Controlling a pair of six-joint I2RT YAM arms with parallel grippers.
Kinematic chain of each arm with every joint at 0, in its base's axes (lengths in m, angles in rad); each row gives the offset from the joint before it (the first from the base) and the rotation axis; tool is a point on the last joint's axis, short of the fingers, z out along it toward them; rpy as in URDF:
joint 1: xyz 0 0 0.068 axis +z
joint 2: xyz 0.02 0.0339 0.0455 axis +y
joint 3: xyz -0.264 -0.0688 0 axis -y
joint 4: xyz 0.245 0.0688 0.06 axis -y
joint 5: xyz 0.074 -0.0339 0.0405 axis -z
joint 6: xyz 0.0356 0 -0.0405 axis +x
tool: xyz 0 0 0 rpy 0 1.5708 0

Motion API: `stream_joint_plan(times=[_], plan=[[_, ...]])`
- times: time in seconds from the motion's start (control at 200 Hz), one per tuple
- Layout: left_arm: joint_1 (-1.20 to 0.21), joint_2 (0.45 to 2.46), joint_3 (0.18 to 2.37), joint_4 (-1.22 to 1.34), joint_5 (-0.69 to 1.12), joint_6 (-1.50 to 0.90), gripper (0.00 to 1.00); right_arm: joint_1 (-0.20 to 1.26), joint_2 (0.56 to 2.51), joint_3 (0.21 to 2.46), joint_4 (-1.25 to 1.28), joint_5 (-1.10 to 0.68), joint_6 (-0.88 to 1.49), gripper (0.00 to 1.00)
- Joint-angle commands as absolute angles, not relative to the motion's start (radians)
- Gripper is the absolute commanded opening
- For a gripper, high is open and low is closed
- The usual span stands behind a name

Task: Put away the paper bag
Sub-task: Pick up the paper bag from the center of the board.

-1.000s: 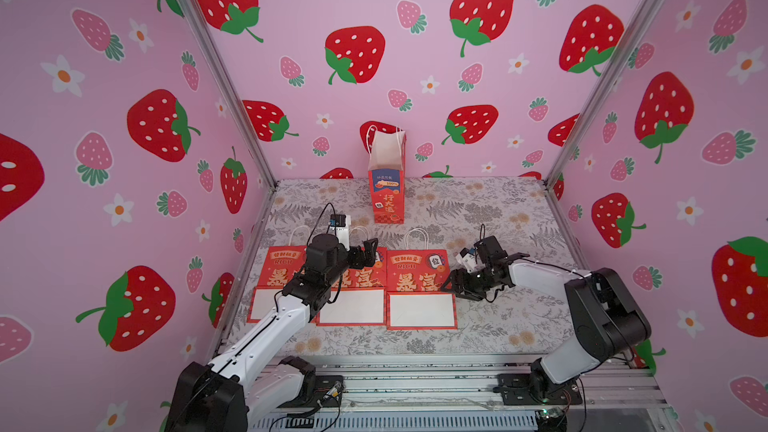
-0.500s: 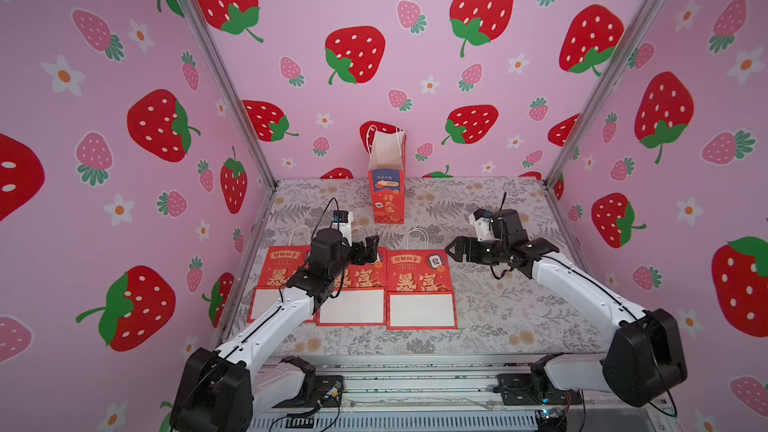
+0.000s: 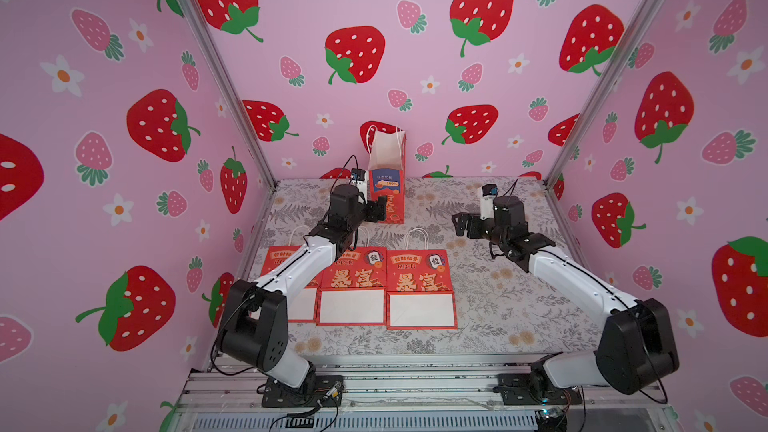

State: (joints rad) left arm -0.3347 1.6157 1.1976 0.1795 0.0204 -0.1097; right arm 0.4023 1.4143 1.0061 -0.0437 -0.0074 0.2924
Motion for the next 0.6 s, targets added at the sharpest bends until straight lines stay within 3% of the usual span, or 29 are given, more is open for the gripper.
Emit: stream_joint_plan(times=[0.0, 0.225, 0.435, 0.595], plan=[[-0.315, 1.718, 1.349, 0.165, 0.066, -0.002, 0.85, 0.399, 1.398, 1.015, 0.04, -0.002, 0.246, 0.98], [-0.275, 1.869, 1.501, 0.158, 0.161, 0.004, 0.71, 0.397, 1.378, 0.977, 0.091, -0.004, 0.247, 0.97], [-0.275, 1.898, 1.508, 0.181, 0.239, -0.039, 0.37, 0.397, 1.396, 0.973, 0.122, -0.056, 0.271, 0.94], [-0.275, 1.911, 1.505, 0.194, 0.254, -0.063, 0.27, 0.397, 1.388, 0.946, 0.151, -0.051, 0.291, 0.92]])
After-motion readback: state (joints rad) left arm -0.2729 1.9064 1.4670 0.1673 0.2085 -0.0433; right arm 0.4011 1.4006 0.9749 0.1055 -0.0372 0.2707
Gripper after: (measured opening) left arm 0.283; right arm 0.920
